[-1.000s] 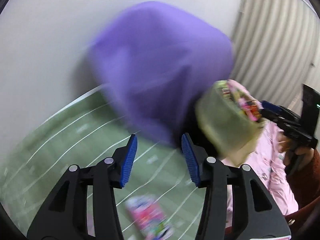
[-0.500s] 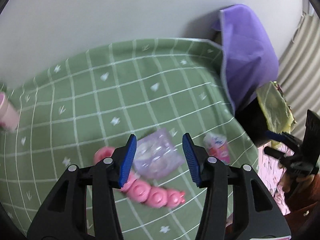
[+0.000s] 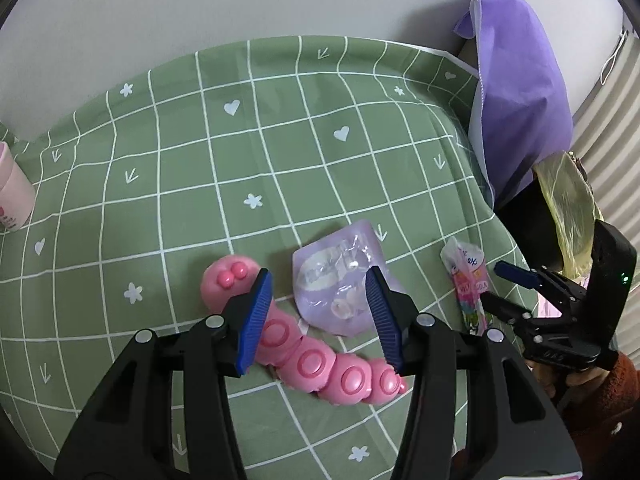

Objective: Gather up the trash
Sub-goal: 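Grasp the pink tissue pack with the right gripper while the left grasps the clear wrapper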

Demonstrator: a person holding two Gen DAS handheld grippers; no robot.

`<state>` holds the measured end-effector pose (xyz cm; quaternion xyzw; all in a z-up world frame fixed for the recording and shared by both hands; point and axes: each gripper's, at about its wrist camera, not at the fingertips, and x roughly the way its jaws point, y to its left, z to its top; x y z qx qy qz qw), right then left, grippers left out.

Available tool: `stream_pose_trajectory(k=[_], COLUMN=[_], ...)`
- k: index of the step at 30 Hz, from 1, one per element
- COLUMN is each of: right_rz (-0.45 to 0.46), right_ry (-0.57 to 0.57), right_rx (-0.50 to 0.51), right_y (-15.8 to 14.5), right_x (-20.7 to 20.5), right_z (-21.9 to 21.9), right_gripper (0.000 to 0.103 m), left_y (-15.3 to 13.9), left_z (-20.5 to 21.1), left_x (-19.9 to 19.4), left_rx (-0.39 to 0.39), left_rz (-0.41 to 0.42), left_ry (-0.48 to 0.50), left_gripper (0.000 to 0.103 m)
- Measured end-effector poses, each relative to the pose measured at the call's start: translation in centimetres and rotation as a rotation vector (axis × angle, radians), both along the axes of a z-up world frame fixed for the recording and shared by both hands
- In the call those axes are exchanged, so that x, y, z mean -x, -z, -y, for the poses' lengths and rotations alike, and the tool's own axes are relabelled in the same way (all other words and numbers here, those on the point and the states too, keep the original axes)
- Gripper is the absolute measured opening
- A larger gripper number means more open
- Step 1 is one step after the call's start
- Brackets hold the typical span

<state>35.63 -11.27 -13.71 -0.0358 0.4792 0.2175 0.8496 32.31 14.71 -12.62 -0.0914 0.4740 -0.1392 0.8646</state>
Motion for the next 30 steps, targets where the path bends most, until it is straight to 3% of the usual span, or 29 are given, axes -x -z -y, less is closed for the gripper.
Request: stream_pose_trajectory(k=[3, 5, 8, 13, 19, 20, 23, 30], right_rz=[0.033, 0.065, 0.028, 0.009, 0.063, 0.076, 0.097, 0.146], right_ry=[-0.051, -0.080, -0.095, -0.060, 0.008, 0.026, 0.060, 0.109], right_rx=[0.056, 0.106, 0.056, -0.044, -0.083, -0.089, -0.097, -0.103], right_y=[0.3, 0.1, -0.3, -2.0, -5.0, -5.6, -6.5, -8.3], right_x=[0.2, 0.7, 0.6, 0.9, 1.8, 1.9, 2.1, 2.5], right_z=[-1.5, -2.1, -1.5, 0.7, 3.4, 4.0, 5.2, 7.5], right_gripper=[0.063, 0.037, 0.010, 0.007, 0.007, 0.007, 0.007, 0.007], left_y=[0.0, -0.1, -0.1, 0.6, 1.9, 2.1, 2.6, 0.5], left_z=[-0.3, -0.2, 0.4, 1.7, 2.8, 3.0, 3.5, 4.8], left_x=[0.2, 0.0, -0.7, -2.8, -4.2, -4.3, -4.4, -2.4], left_rx=[-0.008, -0.017, -0.047, -0.144, -0.168, -0.172, -0.165, -0.160], left_rz=[-0.001, 0.000, 0.004, -0.007, -0.070, -0.086, -0.130, -0.050], left_ry=[-0.007, -0.003, 0.022, 0.080, 0.107, 0.112, 0.106, 0.105], left_gripper=[0.046, 0.046, 0.046, 0.046, 0.046, 0.042, 0.007, 0.001])
